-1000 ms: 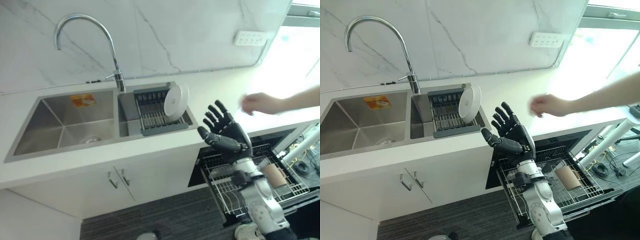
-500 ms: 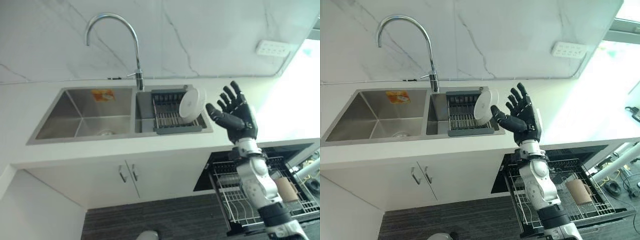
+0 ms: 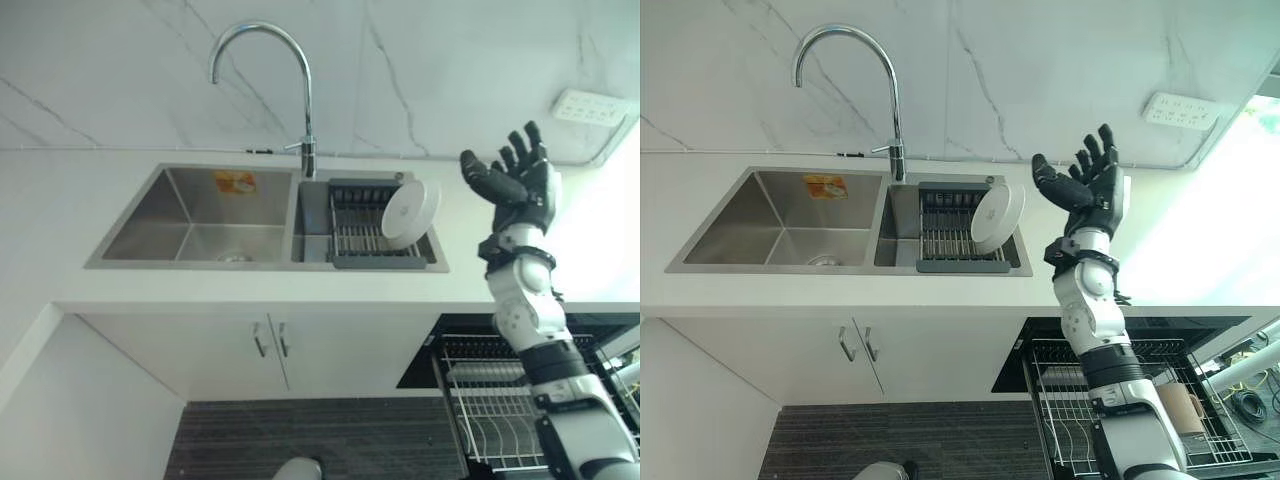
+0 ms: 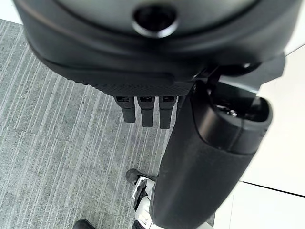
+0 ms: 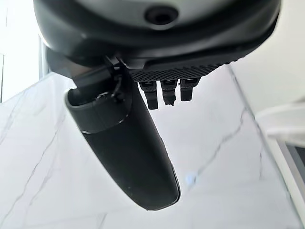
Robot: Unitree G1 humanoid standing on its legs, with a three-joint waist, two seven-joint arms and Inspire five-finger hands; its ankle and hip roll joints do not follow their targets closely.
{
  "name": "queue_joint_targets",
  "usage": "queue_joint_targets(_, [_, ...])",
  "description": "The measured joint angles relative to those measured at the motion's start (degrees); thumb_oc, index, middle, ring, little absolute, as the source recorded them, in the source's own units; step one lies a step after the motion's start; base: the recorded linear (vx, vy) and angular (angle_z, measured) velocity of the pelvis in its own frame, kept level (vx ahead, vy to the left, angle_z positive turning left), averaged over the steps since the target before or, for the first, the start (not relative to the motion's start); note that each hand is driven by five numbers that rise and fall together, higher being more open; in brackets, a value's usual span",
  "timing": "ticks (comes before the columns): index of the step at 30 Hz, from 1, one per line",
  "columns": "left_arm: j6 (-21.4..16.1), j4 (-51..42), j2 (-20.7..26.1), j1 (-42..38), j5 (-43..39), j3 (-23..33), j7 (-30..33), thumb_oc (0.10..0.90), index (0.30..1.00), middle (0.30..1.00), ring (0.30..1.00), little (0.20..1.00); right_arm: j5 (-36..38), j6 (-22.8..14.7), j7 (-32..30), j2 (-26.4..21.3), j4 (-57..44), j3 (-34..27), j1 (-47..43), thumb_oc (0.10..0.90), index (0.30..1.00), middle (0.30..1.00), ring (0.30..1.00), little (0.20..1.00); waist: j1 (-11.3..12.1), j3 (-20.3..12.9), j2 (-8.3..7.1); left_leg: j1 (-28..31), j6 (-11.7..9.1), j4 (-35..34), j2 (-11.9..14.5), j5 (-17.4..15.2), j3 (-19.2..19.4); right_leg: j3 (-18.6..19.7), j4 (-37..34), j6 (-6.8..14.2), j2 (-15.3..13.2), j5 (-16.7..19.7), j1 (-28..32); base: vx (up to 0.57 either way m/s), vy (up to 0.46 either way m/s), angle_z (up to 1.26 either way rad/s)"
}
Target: Place the dishes in the dishwasher.
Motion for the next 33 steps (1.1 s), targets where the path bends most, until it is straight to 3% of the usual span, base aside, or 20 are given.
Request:
queue_joint_targets(8, [0.1, -0.1, 0.8, -0.5, 0.0, 0.0, -1.3, 0.8, 0.9, 0.9, 0.9, 0.9, 0.3, 0.7, -0.3, -4.7, 6.4, -2.4, -2.8, 0.8, 0.9, 0.9, 0.9, 0.9, 0.9, 2.1, -0.15, 0.2, 0.0, 0.0, -0.1, 0.0, -0.2, -0.4, -0.4, 0.0, 0.0, 0.0, 0.5, 0.03, -0.007, 0.01])
queue_joint_targets(13, [0.0, -0.2, 2.3, -1.1, 0.0, 0.0, -1.5, 0.8, 0.9, 0.9, 0.9, 0.9, 3.4, 2.2, 3.1, -7.2, 16.0, -2.5, -6.9, 0.8, 0.9, 0.9, 0.9, 0.9, 1.3, 3.3, -0.15, 1.0, 0.0, -0.1, -0.7, 0.0, -1.3, -1.8, -0.9, 0.3, -0.3, -0.2, 2.1, 0.02, -0.006, 0.14])
queue_joint_targets(18, [0.0, -0.3, 3.1, -1.4, -0.4, 0.0, -2.8, 0.8, 0.9, 0.9, 0.9, 0.9, 11.1, 3.1, 8.9, -7.3, 17.4, -2.5, -7.1, 0.8, 0.9, 0.9, 0.9, 0.9, 1.8, 3.6, 0.17, 0.9, 0.0, -0.1, -0.8, 0.0, -1.7, -2.5, -1.4, 0.3, -0.3, -0.2, 2.6, 0.0, -0.004, 0.05])
queue_joint_targets(33, [0.9, -0.7, 3.6, -1.0, -0.4, -0.1, -3.6, 0.8, 0.9, 0.9, 0.9, 0.9, 16.9, 5.8, 12.2, -7.2, 19.6, -2.5, -7.4, 0.8, 0.9, 0.9, 0.9, 0.9, 2.7, 4.1, 0.28, 0.9, 0.0, 0.0, -1.3, 0.0, -2.9, -3.9, -1.8, 0.3, -0.3, -0.2, 3.8, -0.01, -0.012, 0.05])
